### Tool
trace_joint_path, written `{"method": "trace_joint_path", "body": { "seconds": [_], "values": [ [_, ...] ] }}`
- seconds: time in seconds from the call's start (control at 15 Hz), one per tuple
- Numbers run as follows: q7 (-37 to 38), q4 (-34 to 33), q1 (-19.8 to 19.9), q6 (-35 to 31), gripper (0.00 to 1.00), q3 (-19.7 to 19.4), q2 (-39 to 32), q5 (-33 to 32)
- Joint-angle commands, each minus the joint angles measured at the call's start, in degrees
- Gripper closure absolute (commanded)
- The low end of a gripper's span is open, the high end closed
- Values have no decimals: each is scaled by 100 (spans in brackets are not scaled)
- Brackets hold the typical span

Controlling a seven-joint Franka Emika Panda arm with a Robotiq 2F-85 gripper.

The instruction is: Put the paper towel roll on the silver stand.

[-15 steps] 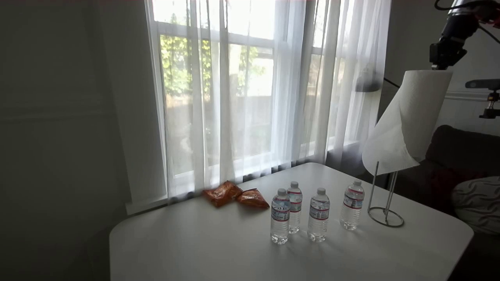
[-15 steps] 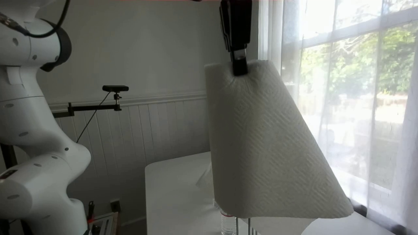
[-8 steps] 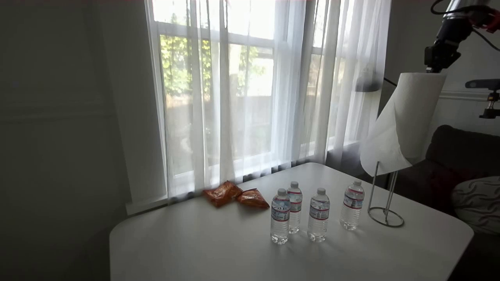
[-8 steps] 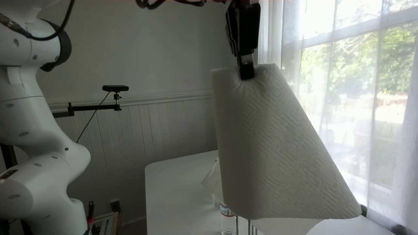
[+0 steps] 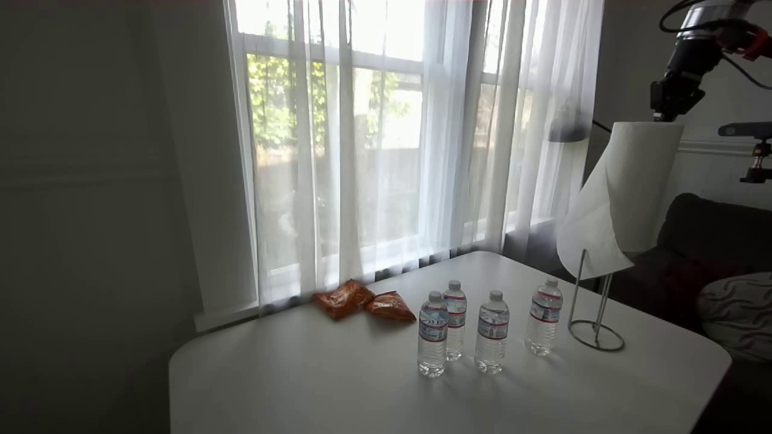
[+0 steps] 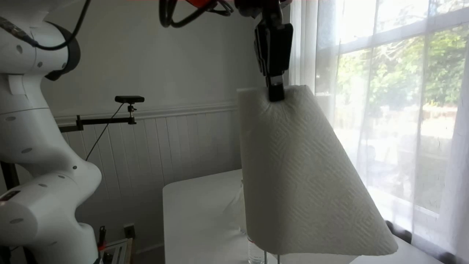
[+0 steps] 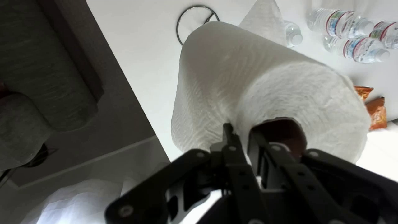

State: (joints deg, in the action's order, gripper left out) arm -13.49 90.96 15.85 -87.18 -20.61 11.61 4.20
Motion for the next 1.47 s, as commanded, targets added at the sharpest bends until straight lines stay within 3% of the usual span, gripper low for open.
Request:
{"method": "trace_joint_path", "body": {
  "seconds": [0.0, 0.33, 0.4, 0.47, 1.07, 1.2, 1.4],
  "values": [
    [-47, 219, -23, -126, 97, 28, 172, -9],
    [-79, 372, -15, -322, 97, 43, 129, -112],
    [-74, 406, -12, -365, 88, 48, 126, -143],
    [-79, 432, -11, -412, 66, 50, 119, -166],
    [-78, 472, -25, -524, 6, 66, 162, -104],
    [-63, 362, -30, -424, 0, 67, 159, -103],
    [70, 112, -13, -169, 0, 113, 157, -328]
  ]
}}
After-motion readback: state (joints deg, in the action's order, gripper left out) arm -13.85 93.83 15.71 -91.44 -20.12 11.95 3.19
